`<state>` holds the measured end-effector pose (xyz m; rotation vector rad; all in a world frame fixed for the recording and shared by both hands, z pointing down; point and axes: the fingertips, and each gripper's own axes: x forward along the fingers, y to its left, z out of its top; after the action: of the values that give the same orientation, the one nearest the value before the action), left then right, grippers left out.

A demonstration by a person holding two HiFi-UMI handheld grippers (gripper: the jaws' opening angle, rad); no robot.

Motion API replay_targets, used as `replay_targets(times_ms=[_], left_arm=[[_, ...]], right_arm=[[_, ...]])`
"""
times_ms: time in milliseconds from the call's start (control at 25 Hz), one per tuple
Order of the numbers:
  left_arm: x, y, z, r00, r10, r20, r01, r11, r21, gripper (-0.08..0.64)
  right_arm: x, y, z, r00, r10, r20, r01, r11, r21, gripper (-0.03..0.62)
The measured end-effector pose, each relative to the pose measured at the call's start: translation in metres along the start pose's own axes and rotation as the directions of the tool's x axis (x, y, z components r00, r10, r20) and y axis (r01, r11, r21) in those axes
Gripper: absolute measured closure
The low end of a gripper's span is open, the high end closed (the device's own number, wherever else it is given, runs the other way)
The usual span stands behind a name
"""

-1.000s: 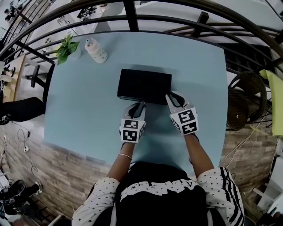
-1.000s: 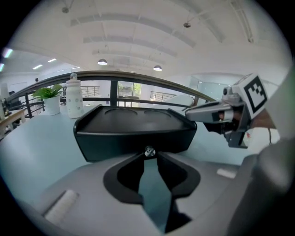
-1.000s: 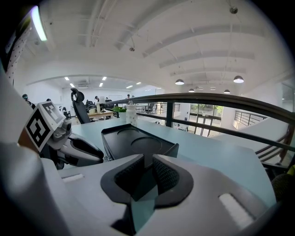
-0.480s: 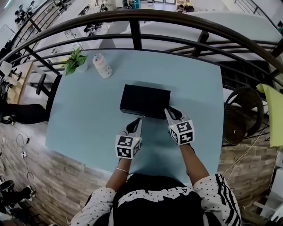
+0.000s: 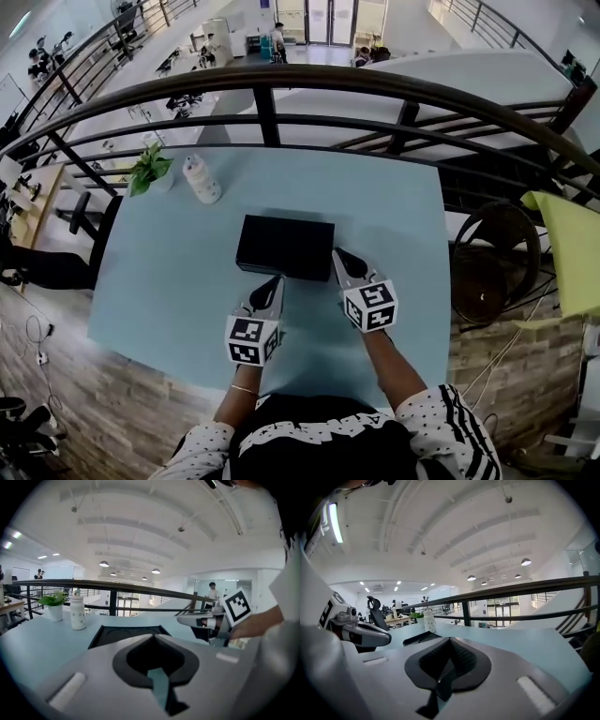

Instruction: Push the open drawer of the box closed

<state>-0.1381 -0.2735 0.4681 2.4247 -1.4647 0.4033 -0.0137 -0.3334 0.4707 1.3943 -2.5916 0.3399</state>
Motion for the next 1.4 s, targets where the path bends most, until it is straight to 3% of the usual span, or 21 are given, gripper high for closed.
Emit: replay_targets(times_ms=[320,760,1400], left_arm=[[0.003,-0.042,0.031,0.997,-0.054,0.050,0.050,0.996,0.077,0.560],[-0.022,-0.070,0.045,0.994,-0.050,0.097,0.038,0.992,0.121,0.560],[-0.011,-0.134,0.044,0.991,-0.057,0.119,0.041,0.990,0.133,0.560]], right_arm=[[-0.043,0.006,0.039,0.992,0.050,0.116,-0.053,0.998,0.020,0.594],[-0.102,0.015,0.063,0.975,0.069,0.213,-0.069,0.998,-0.010,0.592],[-0.157,-0.015,0.049,0.974,0.088,0.209,-0.078,0.995,-0.055,0.592]])
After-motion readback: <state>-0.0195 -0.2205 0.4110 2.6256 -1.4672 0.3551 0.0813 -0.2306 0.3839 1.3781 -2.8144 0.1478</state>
